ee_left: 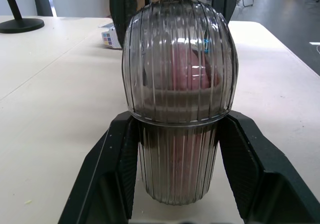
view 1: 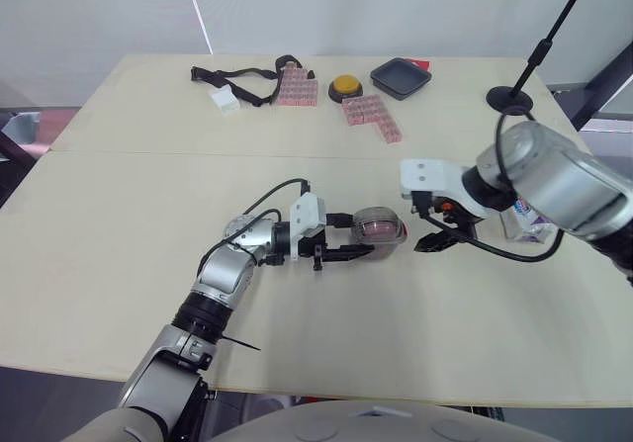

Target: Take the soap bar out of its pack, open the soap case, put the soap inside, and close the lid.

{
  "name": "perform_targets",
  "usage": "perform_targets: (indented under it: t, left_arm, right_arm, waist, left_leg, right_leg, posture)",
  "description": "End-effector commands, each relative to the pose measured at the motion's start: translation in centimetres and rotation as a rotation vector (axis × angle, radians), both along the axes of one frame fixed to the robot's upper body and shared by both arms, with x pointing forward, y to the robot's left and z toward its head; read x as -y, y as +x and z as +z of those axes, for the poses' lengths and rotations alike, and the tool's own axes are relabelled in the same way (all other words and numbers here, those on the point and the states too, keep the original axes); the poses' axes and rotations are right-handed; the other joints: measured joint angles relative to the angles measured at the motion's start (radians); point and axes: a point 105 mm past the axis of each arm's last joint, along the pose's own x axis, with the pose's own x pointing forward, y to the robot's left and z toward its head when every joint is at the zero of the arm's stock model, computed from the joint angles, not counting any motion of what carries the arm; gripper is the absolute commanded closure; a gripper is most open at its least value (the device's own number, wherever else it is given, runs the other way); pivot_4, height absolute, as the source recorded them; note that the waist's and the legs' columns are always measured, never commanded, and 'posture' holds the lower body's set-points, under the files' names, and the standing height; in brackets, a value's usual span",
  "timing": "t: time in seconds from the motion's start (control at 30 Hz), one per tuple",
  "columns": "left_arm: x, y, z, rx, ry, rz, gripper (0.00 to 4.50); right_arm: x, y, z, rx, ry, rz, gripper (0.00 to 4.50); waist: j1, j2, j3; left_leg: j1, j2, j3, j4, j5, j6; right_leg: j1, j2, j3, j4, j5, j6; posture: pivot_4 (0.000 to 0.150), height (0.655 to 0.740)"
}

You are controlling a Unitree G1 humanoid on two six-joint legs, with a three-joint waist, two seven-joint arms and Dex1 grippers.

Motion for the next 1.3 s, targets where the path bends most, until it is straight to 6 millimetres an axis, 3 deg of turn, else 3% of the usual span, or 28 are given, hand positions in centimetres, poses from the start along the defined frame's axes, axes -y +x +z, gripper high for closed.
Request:
perform_targets:
  t: [0.03,0.2,0.3,0.6,0.77,0.93,1.13,1.3]
  left_arm:
    - [0.0,-0.1,0.5,0.029,-0.005,-0.009,2.63]
    - [0.0,-0.1,0.5,0.029,-0.005,-0.008,2.63]
    - [-0.1,-0.1,0.5,0.029,-0.005,-0.008,2.63]
    - [-0.2,0.0,0.5,0.032,-0.003,-0.003,2.63]
    - [-0.2,0.0,0.6,0.035,-0.004,-0.002,2.63]
    - [-0.2,0.1,0.5,0.037,-0.005,-0.001,2.63]
    - [-0.4,0.1,0.5,0.04,-0.005,-0.002,2.63]
    - [-0.4,0.2,0.5,0.043,-0.006,-0.001,2.63]
  right_arm:
    - [0.8,0.3,1.4,0.098,0.086,-0.001,0.63]
    - [2.2,0.4,1.1,0.152,0.28,-0.07,0.63]
    - [4.0,0.9,-0.1,0.24,0.31,-0.113,1.51]
    - [6.6,0.6,-3.1,0.337,0.492,-0.226,4.43]
    - [6.8,0.2,-4.2,0.342,0.583,-0.284,4.48]
    - [6.7,0.8,-2.9,0.375,0.685,-0.31,4.48]
    - [4.7,2.2,3.5,0.448,0.725,-0.15,4.48]
    - [0.8,2.1,7.0,0.438,0.715,-0.002,4.48]
  waist:
    - [0.0,0.0,0.0]
    - [0.005,0.0,0.0]
    - [0.009,0.0,0.0]
    - [-0.001,0.0,0.0]
    - [-0.008,0.0,0.0]
    - [-0.011,0.0,0.0]
    - [-0.018,0.002,0.0]
    - [-0.014,0.002,0.0]
  left_leg:
    - [0.0,0.0,0.0,0.0,0.0,0.0]
    - [-0.001,0.0,0.0,0.0,0.0,0.0]
    - [-0.004,0.0,0.0,0.0,0.0,0.0]
    - [-0.006,0.0,0.0,0.0,0.0,0.001]
    - [-0.006,0.0,0.0,0.0,0.0,0.001]
    - [-0.005,-0.001,0.0,0.0,0.0,0.001]
    - [-0.005,-0.001,0.0,0.001,0.0,0.002]
    - [-0.005,0.0,-0.001,0.001,0.0,0.002]
  right_leg:
    - [0.0,0.0,0.0,0.0,0.0,0.0]
    - [0.0,0.0,0.0,-0.001,0.0,0.0]
    - [0.0,0.0,0.0,-0.001,0.0,0.0]
    - [-0.001,-0.001,-0.001,-0.004,0.0,0.0]
    - [-0.001,-0.001,-0.001,-0.004,0.0,0.0]
    - [-0.001,-0.001,-0.001,-0.004,0.0,0.0]
    - [-0.001,-0.001,-0.001,-0.003,0.0,0.0]
    - [-0.001,-0.001,-0.002,-0.001,0.0,0.0]
  posture:
    - [0.15,0.74]
    - [0.15,0.74]
    - [0.15,0.74]
    - [0.15,0.74]
    - [0.15,0.74]
    - [0.15,0.74]
    - [0.15,0.74]
    - [0.15,0.74]
